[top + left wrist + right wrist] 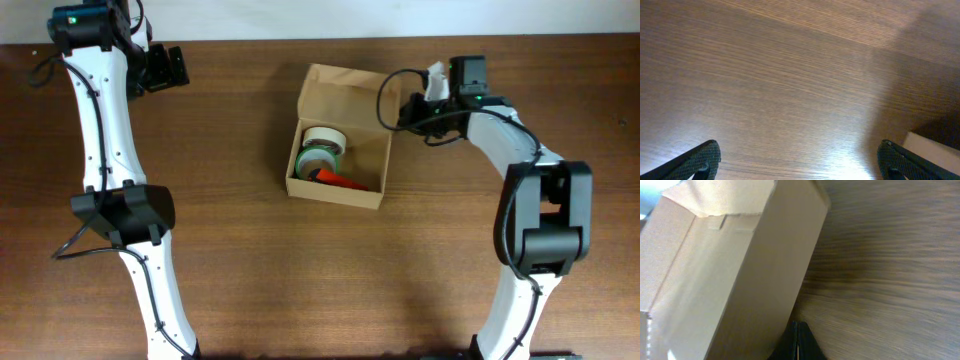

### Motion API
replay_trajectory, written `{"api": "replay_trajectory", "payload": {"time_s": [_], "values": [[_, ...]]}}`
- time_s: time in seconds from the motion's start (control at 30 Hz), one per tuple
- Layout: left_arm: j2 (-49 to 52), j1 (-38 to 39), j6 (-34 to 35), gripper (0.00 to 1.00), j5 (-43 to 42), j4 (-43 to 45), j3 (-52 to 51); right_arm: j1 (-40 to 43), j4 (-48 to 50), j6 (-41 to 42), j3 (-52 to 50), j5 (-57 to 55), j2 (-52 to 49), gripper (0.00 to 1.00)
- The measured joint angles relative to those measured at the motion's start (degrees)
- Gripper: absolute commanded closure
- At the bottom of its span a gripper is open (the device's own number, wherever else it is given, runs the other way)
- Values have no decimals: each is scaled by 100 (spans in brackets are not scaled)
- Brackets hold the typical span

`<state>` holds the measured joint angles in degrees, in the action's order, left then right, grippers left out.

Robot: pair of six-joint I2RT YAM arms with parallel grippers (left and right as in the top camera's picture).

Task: Pack container
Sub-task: 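Bring both grippers to the box's raised lid flap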

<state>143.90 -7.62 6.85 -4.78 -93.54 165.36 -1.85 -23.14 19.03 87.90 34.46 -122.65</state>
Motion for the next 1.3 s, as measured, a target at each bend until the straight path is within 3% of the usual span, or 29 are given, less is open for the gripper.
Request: {"api": "replay_trajectory", "payload": {"time_s": [0.1, 0.13, 0.23, 0.3, 0.47, 0.7, 0.97, 1.3], "values": [[2, 59, 0, 0, -160, 127, -55, -129, 162, 0, 0, 160, 0, 96], [2, 90, 0, 9, -221, 164, -74, -153, 175, -2, 0, 199, 0, 96], [28, 221, -20, 54, -538, 227, -105, -155, 151, -2, 0, 280, 0, 96], [96, 306, -50, 70, -848, 282, -105, -83, 92, -2, 0, 319, 0, 96], [625, 577, -162, 96, -1814, 470, -107, 203, -133, -17, 0, 317, 0, 96], [1443, 791, -122, 98, -3348, 979, -138, 256, -192, -116, 0, 319, 0, 96], [1974, 793, 417, 98, -4896, 1543, -138, 251, -170, -87, 0, 319, 0, 96], [2702, 979, 938, 98, -5676, 1705, -144, 227, -107, -9, 0, 341, -44, 96]]}}
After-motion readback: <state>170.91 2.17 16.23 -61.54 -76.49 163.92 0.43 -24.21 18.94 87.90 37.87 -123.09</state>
